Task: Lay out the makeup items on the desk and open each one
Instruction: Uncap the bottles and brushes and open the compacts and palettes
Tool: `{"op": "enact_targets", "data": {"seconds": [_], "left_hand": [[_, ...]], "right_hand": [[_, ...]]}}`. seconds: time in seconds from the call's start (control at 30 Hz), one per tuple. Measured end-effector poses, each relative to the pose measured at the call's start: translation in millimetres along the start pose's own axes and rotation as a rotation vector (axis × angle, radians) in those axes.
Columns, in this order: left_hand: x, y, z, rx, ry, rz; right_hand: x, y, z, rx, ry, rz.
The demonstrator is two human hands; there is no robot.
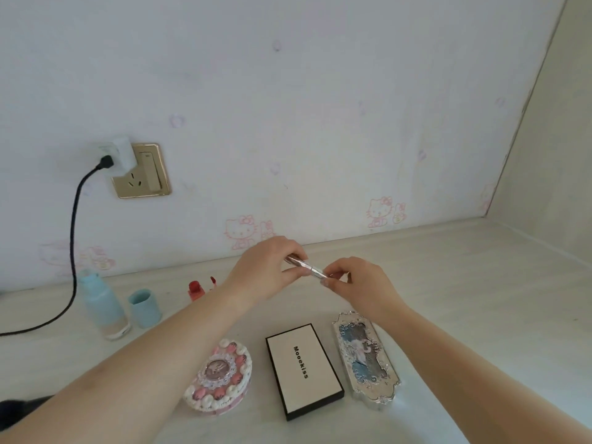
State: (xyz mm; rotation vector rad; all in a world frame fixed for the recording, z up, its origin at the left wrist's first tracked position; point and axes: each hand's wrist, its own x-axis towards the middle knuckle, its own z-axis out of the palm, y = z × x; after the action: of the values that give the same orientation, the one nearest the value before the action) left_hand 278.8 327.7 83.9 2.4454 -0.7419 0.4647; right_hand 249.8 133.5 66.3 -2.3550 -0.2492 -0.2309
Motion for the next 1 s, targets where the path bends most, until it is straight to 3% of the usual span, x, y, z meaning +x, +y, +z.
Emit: {"op": "enact_targets", "data": {"seconds": [0.17, 0.43, 0.57, 0.7, 0.87, 1.0], "left_hand": [[-30, 26, -26, -0.556, 0.205, -0.307], [-106, 48, -51, -0.876, 0.203, -0.476], [-141, 47, -71, -0.842, 0.226, -0.446], [-171, 41, -101, -0.766, 0.223, -0.38], [-208, 34, -129, -0.428, 0.243, -0.338], [-231, 32, -147, -0.067, 0.284, -0.22]], "right_hand": [[-24, -33, 5, 0.365, 0.038, 0.014], [-66, -100, 22, 0.6, -0.108, -0.005], [-83, -123, 33, 0.612, -0.199, -0.009], [-95, -147, 37, 0.473, -0.208, -0.074], [-100, -183, 38, 0.596, -0.25, -0.113], [-104, -201, 44, 0.336, -0.346, -0.143]]}}
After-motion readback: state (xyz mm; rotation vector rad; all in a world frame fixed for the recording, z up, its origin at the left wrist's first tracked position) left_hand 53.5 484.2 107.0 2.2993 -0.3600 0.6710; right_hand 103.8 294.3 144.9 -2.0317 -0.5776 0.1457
